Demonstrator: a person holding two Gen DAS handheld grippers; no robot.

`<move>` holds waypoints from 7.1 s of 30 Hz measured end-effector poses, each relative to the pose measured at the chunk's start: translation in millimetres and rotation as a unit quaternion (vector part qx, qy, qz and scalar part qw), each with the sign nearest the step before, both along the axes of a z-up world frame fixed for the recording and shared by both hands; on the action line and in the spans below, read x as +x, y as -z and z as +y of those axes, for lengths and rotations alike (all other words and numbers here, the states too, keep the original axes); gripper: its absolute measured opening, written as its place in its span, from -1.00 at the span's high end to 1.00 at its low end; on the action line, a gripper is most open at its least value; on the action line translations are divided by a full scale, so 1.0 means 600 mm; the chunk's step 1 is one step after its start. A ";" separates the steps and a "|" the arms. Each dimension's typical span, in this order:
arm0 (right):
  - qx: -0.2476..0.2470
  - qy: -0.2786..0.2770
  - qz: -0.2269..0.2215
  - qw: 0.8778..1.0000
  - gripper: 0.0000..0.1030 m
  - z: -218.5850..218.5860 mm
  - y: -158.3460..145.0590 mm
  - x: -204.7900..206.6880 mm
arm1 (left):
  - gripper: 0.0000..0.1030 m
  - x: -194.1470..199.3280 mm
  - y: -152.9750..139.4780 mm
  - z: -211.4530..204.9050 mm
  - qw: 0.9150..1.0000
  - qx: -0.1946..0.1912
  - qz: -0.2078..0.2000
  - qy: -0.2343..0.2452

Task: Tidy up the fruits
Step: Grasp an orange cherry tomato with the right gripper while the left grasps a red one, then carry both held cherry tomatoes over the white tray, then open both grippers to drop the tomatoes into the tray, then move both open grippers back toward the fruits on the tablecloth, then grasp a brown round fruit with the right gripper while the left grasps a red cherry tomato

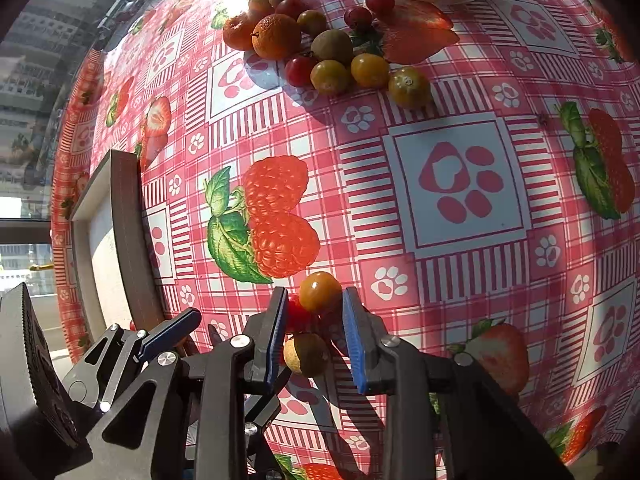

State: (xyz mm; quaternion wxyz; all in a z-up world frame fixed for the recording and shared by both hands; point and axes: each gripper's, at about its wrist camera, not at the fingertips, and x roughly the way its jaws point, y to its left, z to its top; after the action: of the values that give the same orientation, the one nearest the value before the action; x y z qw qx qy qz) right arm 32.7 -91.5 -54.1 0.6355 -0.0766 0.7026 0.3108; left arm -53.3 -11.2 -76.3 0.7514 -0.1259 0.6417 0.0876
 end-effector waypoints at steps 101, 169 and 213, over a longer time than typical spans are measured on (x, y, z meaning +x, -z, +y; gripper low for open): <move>0.049 -0.129 -0.014 0.990 0.58 0.139 -0.114 -0.151 | 0.54 -0.241 -0.103 0.217 0.979 -0.027 -0.081 -0.186; 0.010 -0.126 -0.035 0.991 -0.64 0.205 -0.073 -0.187 | -0.54 -0.196 -0.058 0.209 0.991 0.046 -0.012 -0.124; -0.100 0.042 -0.036 0.993 -0.33 -0.186 0.010 -0.046 | -0.20 0.049 0.016 -0.055 0.998 0.030 0.025 0.051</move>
State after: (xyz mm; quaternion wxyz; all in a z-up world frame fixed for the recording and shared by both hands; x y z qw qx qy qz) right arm 4.9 -202.9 -60.2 0.6617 -0.1212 0.7098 0.2091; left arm -23.7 -44.1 -85.6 0.7421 -0.0683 0.6631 0.0710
